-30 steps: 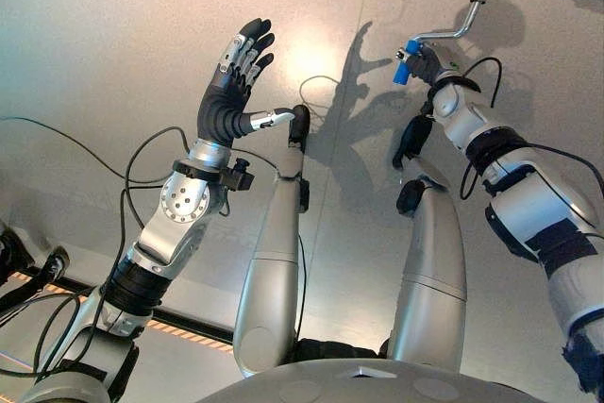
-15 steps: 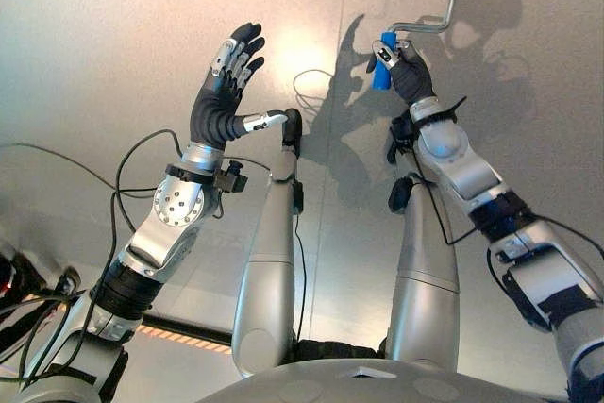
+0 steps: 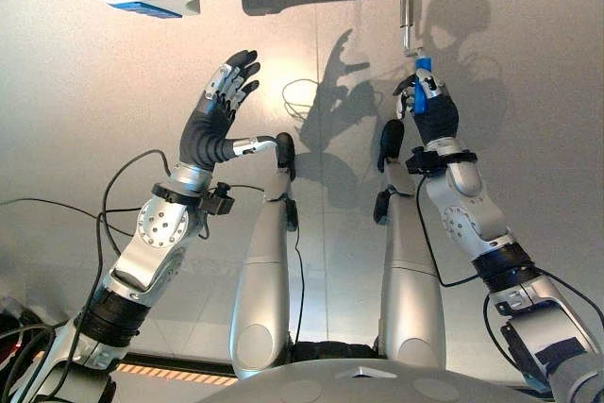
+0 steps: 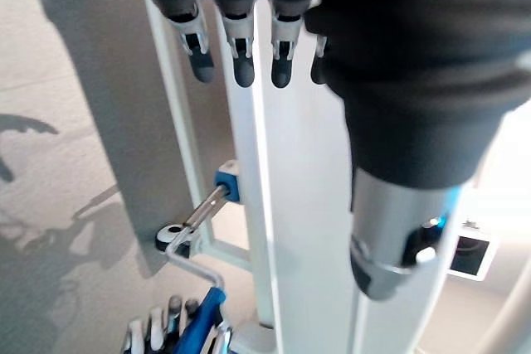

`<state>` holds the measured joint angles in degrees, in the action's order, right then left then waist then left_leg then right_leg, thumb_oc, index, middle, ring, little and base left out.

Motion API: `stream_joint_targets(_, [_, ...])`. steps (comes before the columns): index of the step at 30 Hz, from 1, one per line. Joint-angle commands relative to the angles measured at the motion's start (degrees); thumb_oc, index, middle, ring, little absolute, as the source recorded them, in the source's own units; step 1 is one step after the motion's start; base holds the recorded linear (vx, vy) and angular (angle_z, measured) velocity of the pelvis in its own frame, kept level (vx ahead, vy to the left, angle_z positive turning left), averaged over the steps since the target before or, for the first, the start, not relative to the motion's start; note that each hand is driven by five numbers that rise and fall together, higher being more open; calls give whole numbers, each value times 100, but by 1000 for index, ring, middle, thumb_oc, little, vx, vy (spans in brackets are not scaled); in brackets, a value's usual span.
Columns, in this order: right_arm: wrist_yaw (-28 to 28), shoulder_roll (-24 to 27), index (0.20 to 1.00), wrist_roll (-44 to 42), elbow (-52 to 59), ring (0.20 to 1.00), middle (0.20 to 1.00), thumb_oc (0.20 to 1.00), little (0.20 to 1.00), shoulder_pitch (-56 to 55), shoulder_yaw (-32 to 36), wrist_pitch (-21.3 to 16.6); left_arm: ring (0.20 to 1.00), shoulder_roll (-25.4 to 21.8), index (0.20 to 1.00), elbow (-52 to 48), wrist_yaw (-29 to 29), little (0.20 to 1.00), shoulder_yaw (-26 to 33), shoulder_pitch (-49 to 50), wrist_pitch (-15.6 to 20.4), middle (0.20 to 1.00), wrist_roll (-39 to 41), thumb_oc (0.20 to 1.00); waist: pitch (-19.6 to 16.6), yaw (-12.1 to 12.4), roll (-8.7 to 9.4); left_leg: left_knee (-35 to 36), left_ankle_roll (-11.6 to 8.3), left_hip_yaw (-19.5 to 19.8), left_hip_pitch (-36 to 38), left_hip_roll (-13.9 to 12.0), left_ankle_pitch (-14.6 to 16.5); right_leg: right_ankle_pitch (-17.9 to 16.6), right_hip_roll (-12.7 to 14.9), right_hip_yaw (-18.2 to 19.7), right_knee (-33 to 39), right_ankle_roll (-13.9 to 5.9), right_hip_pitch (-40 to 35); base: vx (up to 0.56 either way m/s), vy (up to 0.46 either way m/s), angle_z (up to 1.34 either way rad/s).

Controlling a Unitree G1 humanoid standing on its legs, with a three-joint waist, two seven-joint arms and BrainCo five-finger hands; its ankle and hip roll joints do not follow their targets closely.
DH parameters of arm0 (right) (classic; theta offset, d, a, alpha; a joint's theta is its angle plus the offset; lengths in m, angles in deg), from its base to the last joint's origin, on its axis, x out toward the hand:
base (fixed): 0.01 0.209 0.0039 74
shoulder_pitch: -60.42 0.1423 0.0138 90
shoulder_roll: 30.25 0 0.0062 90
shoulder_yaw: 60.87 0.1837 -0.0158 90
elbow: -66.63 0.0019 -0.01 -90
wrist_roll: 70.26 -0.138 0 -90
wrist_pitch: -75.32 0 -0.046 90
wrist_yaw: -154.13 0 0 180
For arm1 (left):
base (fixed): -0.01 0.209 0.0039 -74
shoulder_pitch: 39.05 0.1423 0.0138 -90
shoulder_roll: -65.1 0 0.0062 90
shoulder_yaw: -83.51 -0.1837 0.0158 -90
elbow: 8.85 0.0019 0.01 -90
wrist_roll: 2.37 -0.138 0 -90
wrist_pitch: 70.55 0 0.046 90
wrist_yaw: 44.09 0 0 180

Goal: Raise the hospital bed

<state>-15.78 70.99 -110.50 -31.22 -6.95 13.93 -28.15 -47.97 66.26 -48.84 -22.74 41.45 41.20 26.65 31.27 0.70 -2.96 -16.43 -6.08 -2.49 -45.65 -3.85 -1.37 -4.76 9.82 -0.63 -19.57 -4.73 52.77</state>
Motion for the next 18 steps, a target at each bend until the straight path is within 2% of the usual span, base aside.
stream_joint_targets(1, [136, 498, 200, -609, 652, 200, 200, 200, 200, -32, 1425, -1410, 1000, -180, 1000, -745, 138, 1000, 387, 577, 285, 1000, 203, 1000, -148, -283, 146, 229, 32, 17, 206, -26, -250, 218, -57, 35, -101, -438, -378, 12, -50, 3])
stream_joint_targets(4, [177, 739, 200, -581, 334, 200, 200, 200, 200, -54, 1538, -1362, 1000, -219, 1000, -817, 170, 1000, 436, 678, 277, 1000, 247, 1000, -148, -286, 173, 235, 22, 19, 231, -45, -254, 237, -73, 32, -118, -428, -390, 9, -29, 0])
stream_joint_targets(7, [415, 1293, 200, -431, -776, 200, 200, 200, 200, 126, 1560, -1131, 1000, -341, 1000, -896, 212, 1000, 442, 774, 302, 1000, 320, 1000, -148, -252, 220, 312, -8, 28, 272, -82, -294, 243, -99, 17, -117, -417, -415, 14, -49, 1])
stream_joint_targets(8, [411, 1297, 200, -435, -793, 200, 200, 200, 200, 141, 1552, -1137, 1000, -338, 1000, -895, 212, 1000, 444, 772, 302, 1000, 320, 1000, -148, -254, 217, 315, -8, 28, 272, -84, -295, 242, -100, 17, -114, -417, -415, 18, -39, 0])
stream_joint_targets(9, [537, 1633, 200, -141, -1650, 200, 200, 200, 200, 351, 1547, -908, 1000, -387, 1000, -911, 230, 1000, 403, 816, 293, 1000, 334, 1000, -148, -205, 219, 351, -19, 39, 292, -89, -309, 242, -100, -9, -109, -419, -425, 0, 0, 0])
stream_joint_targets(10, [529, 1643, 200, -149, -1681, 200, 200, 200, 200, 381, 1527, -915, 1000, -378, 1000, -910, 229, 1000, 409, 815, 293, 1000, 334, 1000, -148, -212, 213, 354, -20, 40, 291, -91, -309, 242, -102, -11, -106, -418, -424, 0, 0, 0])
stream_joint_targets(11, [639, 1846, 200, 0, -2327, 200, 200, 200, 200, 643, 1382, -744, 1000, -405, 1000, -908, 225, 1000, 346, 799, 299, 1000, 342, 1000, -148, -190, 216, 387, -39, 32, 305, -113, -324, 239, -99, -38, -110, -419, -422, 0, 0, 0])
stream_joint_targets(13, [604, 2000, 200, 105, -2654, 200, 200, 200, 200, 788, 1299, -638, 1000, -392, 1000, -892, 214, 1000, 313, 783, 298, 1000, 324, 1000, -148, -191, 213, 393, -44, 33, 302, -117, -327, 245, -104, -44, -119, -417, -408, 0, 0, 0])
stream_joint_targets(14, [646, 2122, 200, 31, -3491, 200, 200, 200, 200, 1123, 1224, -523, 1000, -369, 1000, -889, 211, 1000, 165, 714, 289, 1000, 325, 1000, -148, -153, 202, 417, -49, 49, 312, -115, -329, 262, -104, -74, -124, -420, -423, 0, 0, 0])
stream_joint_targets(16, [589, 2210, 200, 72, -3795, 200, 200, 200, 200, 1298, 1119, -437, 1000, -371, 1000, -886, 201, 1000, 137, 695, 296, 1000, 322, 1000, -148, -139, 187, 438, -51, 58, 314, -118, -332, 269, -104, -85, -130, -422, -417, 0, 0, 0])
stream_joint_targets(18, [562, 2336, 200, 133, -4664, 200, 200, 200, 200, 1737, 910, -262, 1000, -379, 1000, -881, 183, 1000, 32, 644, 276, 1000, 287, 1000, -148, -108, 154, 453, -56, 60, 319, -119, -334, 286, -101, -103, -158, -420, -414, 0, 0, 0])
